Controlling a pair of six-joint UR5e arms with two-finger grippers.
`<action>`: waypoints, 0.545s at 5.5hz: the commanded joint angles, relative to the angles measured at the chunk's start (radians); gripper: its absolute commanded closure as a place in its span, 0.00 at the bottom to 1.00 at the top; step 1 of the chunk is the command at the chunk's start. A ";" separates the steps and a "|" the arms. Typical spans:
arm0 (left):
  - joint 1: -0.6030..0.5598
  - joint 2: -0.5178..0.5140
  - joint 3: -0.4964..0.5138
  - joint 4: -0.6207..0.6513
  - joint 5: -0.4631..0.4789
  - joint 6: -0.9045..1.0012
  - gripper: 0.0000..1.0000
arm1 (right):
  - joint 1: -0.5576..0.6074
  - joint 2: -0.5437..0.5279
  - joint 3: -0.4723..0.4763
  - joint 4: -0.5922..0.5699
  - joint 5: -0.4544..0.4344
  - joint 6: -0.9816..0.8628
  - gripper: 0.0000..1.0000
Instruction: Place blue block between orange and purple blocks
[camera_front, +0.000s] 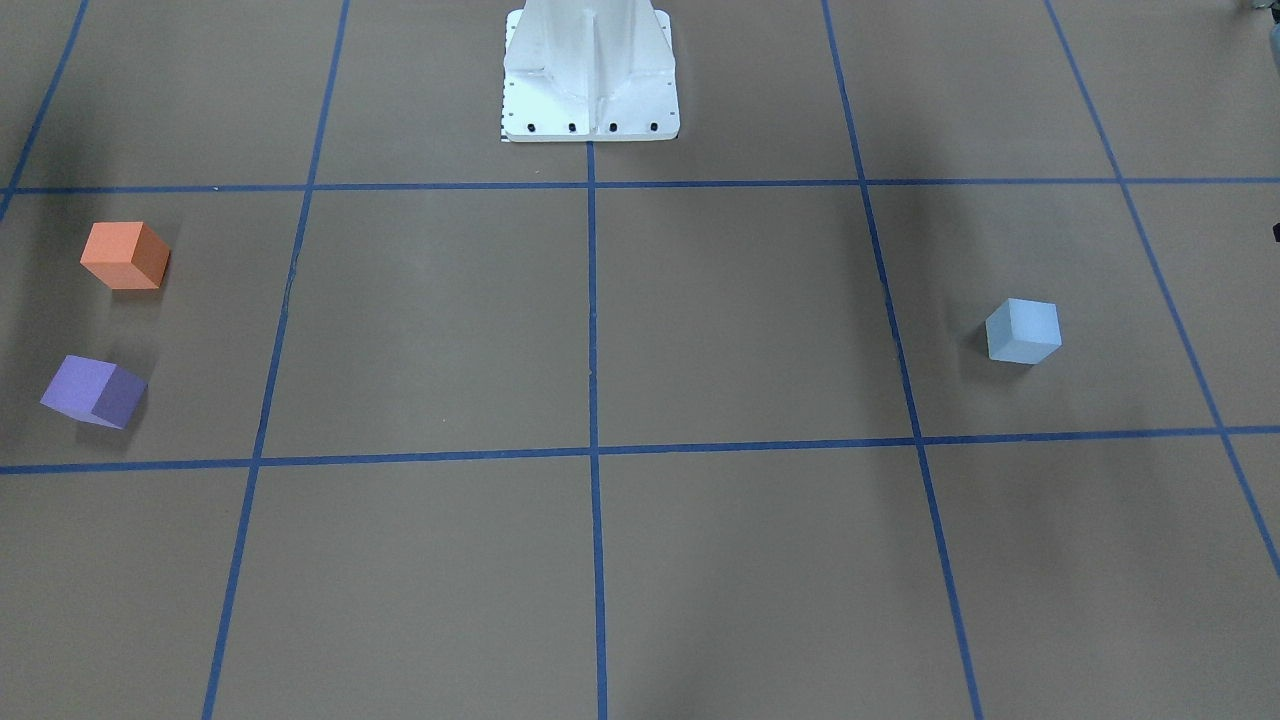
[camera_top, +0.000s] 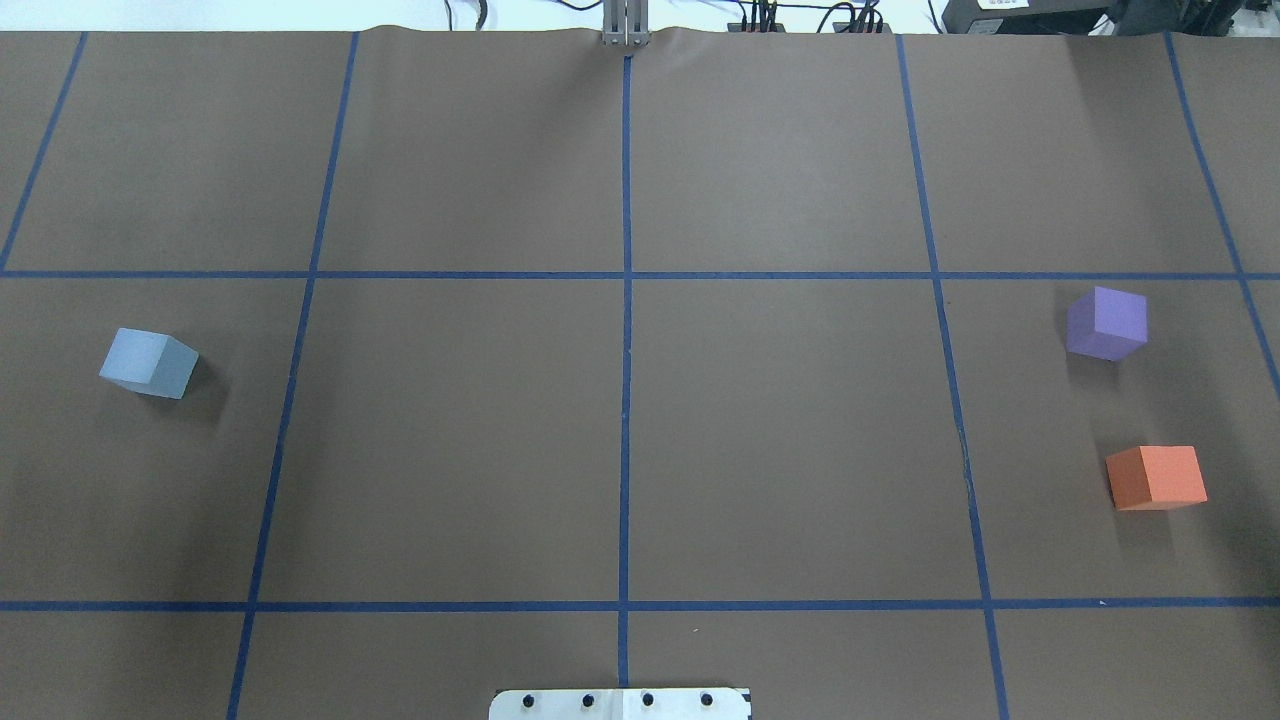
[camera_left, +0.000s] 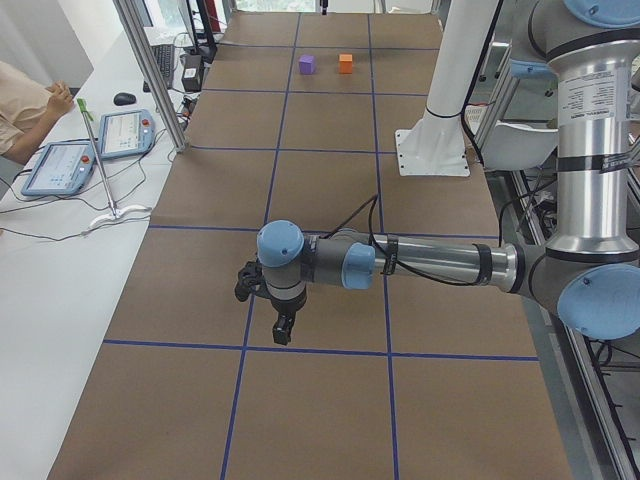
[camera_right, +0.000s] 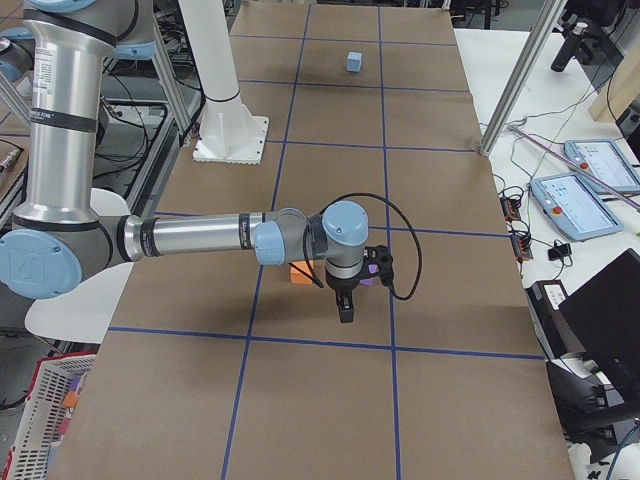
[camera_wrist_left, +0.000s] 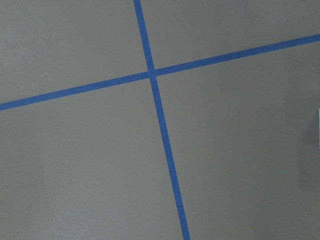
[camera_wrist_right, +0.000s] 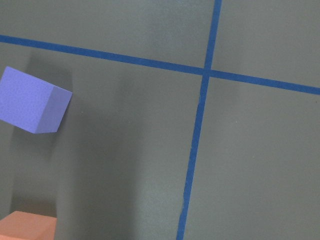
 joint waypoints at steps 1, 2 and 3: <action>-0.001 -0.023 -0.073 -0.013 0.003 -0.007 0.00 | 0.000 -0.002 0.027 0.000 0.025 0.001 0.00; 0.000 -0.058 -0.088 -0.095 0.002 -0.008 0.00 | 0.000 -0.002 0.031 0.000 0.034 -0.001 0.00; 0.002 -0.079 -0.077 -0.195 -0.008 -0.004 0.00 | 0.000 -0.002 0.039 0.000 0.033 -0.002 0.00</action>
